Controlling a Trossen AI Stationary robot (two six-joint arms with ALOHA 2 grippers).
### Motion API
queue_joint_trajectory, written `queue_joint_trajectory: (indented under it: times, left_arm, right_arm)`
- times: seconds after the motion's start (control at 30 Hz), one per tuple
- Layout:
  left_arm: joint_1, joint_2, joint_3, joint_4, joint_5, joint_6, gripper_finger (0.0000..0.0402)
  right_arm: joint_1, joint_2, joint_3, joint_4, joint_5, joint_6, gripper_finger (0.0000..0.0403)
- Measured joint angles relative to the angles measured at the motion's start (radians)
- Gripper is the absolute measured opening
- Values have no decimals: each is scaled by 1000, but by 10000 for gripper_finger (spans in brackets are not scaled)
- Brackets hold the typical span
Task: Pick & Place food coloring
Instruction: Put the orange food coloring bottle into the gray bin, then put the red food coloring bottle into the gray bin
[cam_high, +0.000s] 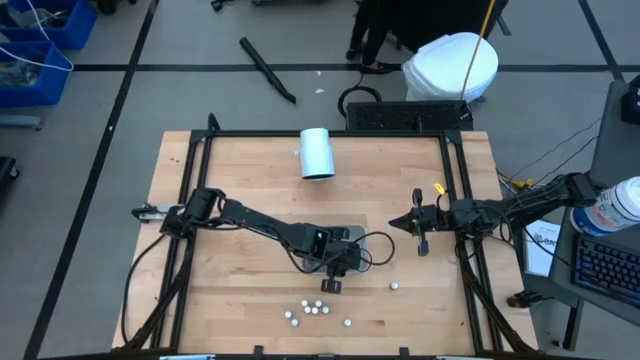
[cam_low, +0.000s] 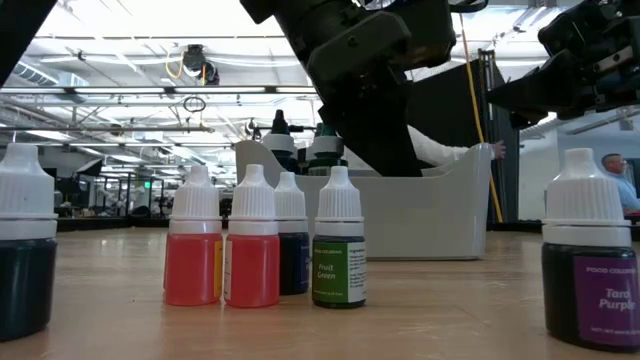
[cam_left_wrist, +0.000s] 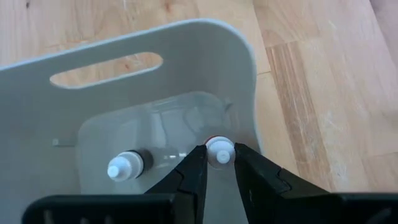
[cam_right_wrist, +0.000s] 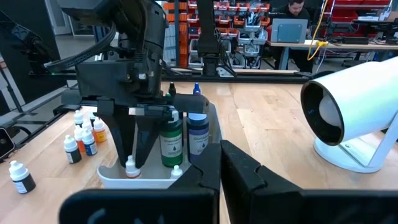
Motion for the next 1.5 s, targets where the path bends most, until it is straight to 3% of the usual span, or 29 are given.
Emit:
queue_joint_trajectory:
  times: [0.4,0.7,0.9,1.2,1.27,1.5]
  left_arm:
    - [1,0,41,-37,-7,11,160]
    - [-24,0,447,-486,-66,81,183]
    - [-26,-2,672,-776,-134,53,167]
    - [-28,-262,452,-811,-188,14,34]
    - [-32,-358,348,-732,-192,14,9]
    - [-32,-764,-195,-356,-142,43,8]
  right_arm:
    - [0,0,0,0,0,0,0]
    - [0,0,0,0,0,3,0]
    - [0,0,0,-15,0,3,0]
    - [0,0,0,-28,0,4,0]
    - [0,0,0,-28,0,4,0]
    - [0,1,0,-29,0,11,0]
